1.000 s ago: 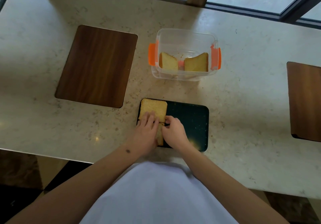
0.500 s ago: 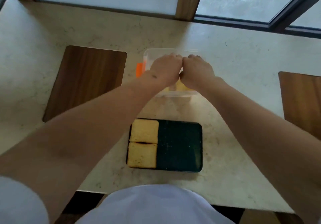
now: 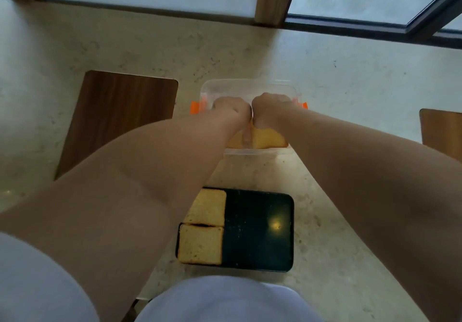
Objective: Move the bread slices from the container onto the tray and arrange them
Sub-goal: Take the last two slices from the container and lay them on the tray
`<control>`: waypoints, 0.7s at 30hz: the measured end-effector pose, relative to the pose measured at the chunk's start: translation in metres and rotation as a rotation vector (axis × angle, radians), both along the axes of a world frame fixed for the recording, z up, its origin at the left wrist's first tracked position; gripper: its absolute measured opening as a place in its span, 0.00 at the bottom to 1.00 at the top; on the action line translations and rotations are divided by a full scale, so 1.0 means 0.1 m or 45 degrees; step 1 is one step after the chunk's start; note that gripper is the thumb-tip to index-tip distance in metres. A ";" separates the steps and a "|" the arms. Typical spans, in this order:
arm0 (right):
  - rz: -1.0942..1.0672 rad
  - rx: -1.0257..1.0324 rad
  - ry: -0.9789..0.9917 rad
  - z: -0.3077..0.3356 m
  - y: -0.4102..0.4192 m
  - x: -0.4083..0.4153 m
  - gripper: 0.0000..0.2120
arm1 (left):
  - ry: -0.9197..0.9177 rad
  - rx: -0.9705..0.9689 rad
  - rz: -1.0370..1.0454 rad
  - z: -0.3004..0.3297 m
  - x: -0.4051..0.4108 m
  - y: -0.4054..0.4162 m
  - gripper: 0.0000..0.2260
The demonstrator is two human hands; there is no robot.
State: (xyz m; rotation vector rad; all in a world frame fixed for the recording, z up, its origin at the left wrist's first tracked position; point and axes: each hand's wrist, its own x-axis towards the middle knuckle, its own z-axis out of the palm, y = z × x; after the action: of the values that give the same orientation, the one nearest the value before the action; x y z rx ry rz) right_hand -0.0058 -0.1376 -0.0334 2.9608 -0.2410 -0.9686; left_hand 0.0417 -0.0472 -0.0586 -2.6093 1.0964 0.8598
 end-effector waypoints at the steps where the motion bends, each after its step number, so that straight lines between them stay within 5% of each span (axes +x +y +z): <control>1: -0.017 0.022 -0.029 -0.01 0.01 0.01 0.02 | -0.003 -0.005 0.011 -0.01 0.01 -0.03 0.12; 7: -0.155 0.137 -0.042 0.12 0.01 -0.03 0.09 | 0.037 -0.007 0.053 0.17 -0.03 -0.04 0.11; 13: -0.539 0.331 -0.457 0.64 0.00 -0.40 0.01 | -0.224 -0.505 0.235 0.80 -0.16 0.18 0.05; 17: -0.993 0.820 -0.981 0.95 0.11 -1.10 0.09 | -0.177 -1.094 0.535 1.19 -0.50 0.64 0.04; 21: -1.549 1.514 -1.077 0.95 0.31 -1.89 0.09 | 0.216 -1.338 1.070 1.17 -1.12 1.20 0.10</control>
State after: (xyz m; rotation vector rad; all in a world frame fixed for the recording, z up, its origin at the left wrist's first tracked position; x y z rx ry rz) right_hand -0.1945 -0.1071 0.0615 3.8756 -2.3695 0.7357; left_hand -0.0706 0.0726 0.0579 -4.0934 0.4532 0.7253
